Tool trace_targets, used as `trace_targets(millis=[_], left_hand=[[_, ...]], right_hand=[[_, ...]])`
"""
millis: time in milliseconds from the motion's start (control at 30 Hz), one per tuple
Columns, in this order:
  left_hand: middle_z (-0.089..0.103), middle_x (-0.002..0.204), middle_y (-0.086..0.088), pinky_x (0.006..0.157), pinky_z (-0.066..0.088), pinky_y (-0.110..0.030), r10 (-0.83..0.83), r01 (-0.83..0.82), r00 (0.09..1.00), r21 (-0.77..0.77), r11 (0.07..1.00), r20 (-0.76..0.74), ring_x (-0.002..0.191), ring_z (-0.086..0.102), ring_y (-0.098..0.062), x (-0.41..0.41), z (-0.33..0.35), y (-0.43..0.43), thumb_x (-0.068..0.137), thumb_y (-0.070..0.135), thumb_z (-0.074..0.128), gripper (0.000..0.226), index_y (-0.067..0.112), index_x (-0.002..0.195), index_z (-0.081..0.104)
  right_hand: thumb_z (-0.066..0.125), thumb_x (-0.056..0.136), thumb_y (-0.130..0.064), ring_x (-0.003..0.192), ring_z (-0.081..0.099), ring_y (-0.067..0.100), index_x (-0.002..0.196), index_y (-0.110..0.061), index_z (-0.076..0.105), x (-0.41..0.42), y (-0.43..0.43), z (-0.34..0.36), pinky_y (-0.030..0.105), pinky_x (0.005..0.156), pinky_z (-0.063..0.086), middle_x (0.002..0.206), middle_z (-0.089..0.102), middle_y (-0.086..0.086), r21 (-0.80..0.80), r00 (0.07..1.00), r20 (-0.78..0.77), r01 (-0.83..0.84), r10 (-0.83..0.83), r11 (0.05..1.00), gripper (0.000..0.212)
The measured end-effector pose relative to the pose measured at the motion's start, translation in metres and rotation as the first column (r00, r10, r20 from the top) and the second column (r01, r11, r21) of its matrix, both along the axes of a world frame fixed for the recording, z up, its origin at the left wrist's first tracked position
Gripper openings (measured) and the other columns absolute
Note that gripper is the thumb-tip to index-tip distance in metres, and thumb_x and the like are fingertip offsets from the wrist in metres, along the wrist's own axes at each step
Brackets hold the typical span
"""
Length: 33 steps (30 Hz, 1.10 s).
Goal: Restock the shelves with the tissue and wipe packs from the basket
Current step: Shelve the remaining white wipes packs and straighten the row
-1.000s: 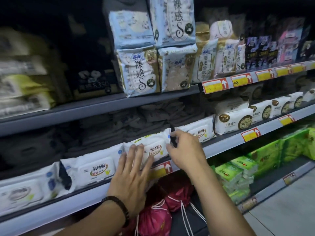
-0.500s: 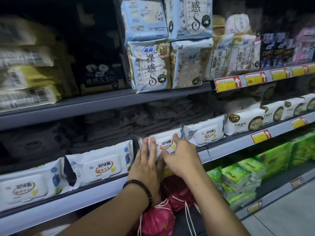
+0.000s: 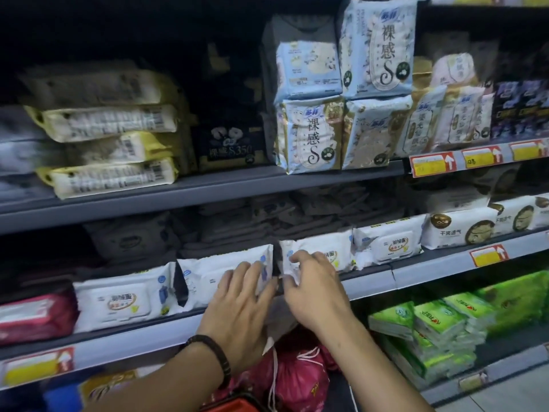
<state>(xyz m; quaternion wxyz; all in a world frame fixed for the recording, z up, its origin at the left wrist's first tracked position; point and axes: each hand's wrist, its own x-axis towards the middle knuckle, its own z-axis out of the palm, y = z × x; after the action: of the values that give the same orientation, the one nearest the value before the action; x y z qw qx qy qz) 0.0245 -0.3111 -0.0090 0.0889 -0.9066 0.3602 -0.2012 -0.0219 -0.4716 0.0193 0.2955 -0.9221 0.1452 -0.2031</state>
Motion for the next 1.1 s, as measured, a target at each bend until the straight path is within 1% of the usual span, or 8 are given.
trace_targets(millis=[267, 400, 533, 667, 767, 900, 1000, 1100], left_hand=[[0.038, 0.158, -0.027, 0.107, 0.03, -0.064, 0.151, -0.152, 0.987, -0.004, 0.988, -0.062, 0.144, 0.035, -0.049, 0.017, -0.025, 0.069, 0.045, 0.052, 0.08, 0.12, 0.023, 0.155, 0.042], [0.029, 0.159, -0.023, 0.108, 0.026, -0.061, 0.153, -0.152, 0.984, 0.017, 0.988, -0.091, 0.143, 0.03, -0.049, 0.026, -0.025, 0.059, 0.046, 0.056, 0.079, 0.12, 0.021, 0.154, 0.042], [-0.033, 0.159, -0.022, 0.123, -0.009, -0.063, 0.182, -0.178, 0.978, 0.052, 0.983, -0.097, 0.149, -0.025, -0.051, 0.027, -0.022, 0.048, 0.088, 0.061, 0.051, 0.108, 0.024, 0.163, -0.016], [-0.055, 0.147, -0.016, 0.123, -0.018, -0.061, 0.151, -0.141, 0.977, 0.077, 0.987, -0.148, 0.14, -0.047, -0.044, 0.031, -0.023, 0.055, 0.094, 0.061, 0.042, 0.104, 0.024, 0.155, -0.033], [-0.049, 0.156, -0.01, 0.126, -0.014, -0.057, 0.066, -0.066, 0.986, 0.009, 0.998, -0.15, 0.149, -0.039, -0.037, 0.035, -0.023, 0.071, 0.09, 0.059, 0.049, 0.105, 0.032, 0.156, -0.029], [-0.012, 0.172, -0.015, 0.128, 0.009, -0.054, 0.009, -0.008, 0.993, 0.014, 1.0, -0.114, 0.16, -0.004, -0.035, 0.028, -0.009, 0.109, 0.086, 0.064, 0.051, 0.098, 0.023, 0.166, 0.014], [0.03, 0.166, -0.017, 0.115, 0.038, -0.06, 0.105, -0.111, 0.985, -0.038, 0.993, -0.133, 0.149, 0.035, -0.042, 0.02, -0.005, 0.156, 0.073, 0.059, 0.058, 0.094, 0.026, 0.158, 0.036], [0.037, 0.157, -0.017, 0.108, 0.045, -0.06, 0.24, -0.259, 0.96, -0.126, 0.958, -0.146, 0.14, 0.044, -0.045, 0.014, -0.012, 0.204, 0.065, 0.048, 0.059, 0.094, 0.029, 0.154, 0.038]], right_hand=[[0.056, 0.1, -0.031, 0.144, 0.045, 0.027, 0.152, -0.023, 0.048, 0.011, 0.077, -0.009, 0.034, 0.119, 0.038, 0.151, 0.046, 0.008, -0.024, 0.982, -0.077, -0.175, 0.172, 0.984, 0.054], [0.052, 0.103, -0.026, 0.153, 0.034, 0.026, 0.164, -0.013, 0.027, 0.016, 0.086, -0.01, 0.031, 0.121, 0.031, 0.163, 0.027, 0.011, -0.032, 0.97, -0.158, -0.193, 0.185, 0.981, 0.067], [0.048, 0.103, -0.025, 0.156, 0.026, 0.027, 0.168, -0.013, 0.013, 0.02, 0.087, -0.01, 0.035, 0.122, 0.035, 0.166, 0.016, 0.01, -0.08, 0.961, -0.224, -0.182, 0.161, 0.98, 0.075], [0.048, 0.102, -0.029, 0.148, 0.034, 0.034, 0.165, -0.011, 0.021, 0.019, 0.095, -0.002, 0.039, 0.12, 0.037, 0.16, 0.022, 0.017, -0.147, 0.953, -0.29, -0.134, 0.086, 0.98, 0.071], [0.046, 0.101, -0.034, 0.138, 0.044, 0.036, 0.154, -0.006, 0.039, 0.02, 0.108, 0.006, 0.042, 0.114, 0.042, 0.15, 0.034, 0.019, -0.182, 0.958, -0.284, -0.08, 0.026, 0.98, 0.061], [0.041, 0.103, -0.045, 0.137, 0.045, 0.036, 0.153, 0.0, 0.037, 0.02, 0.128, 0.018, 0.044, 0.112, 0.041, 0.148, 0.038, 0.019, -0.2, 0.937, -0.35, -0.064, -0.01, 0.978, 0.068], [0.05, 0.097, -0.04, 0.133, 0.045, 0.037, 0.147, -0.007, 0.044, 0.015, 0.147, 0.027, 0.049, 0.108, 0.041, 0.143, 0.043, 0.016, -0.368, 0.929, -0.368, -0.096, -0.05, 0.925, 0.06], [0.05, 0.101, -0.035, 0.128, 0.051, 0.034, 0.139, -0.018, 0.052, 0.014, 0.176, 0.025, 0.047, 0.105, 0.044, 0.134, 0.049, 0.01, -0.31, 0.948, -0.283, -0.235, 0.146, 0.921, 0.042]])
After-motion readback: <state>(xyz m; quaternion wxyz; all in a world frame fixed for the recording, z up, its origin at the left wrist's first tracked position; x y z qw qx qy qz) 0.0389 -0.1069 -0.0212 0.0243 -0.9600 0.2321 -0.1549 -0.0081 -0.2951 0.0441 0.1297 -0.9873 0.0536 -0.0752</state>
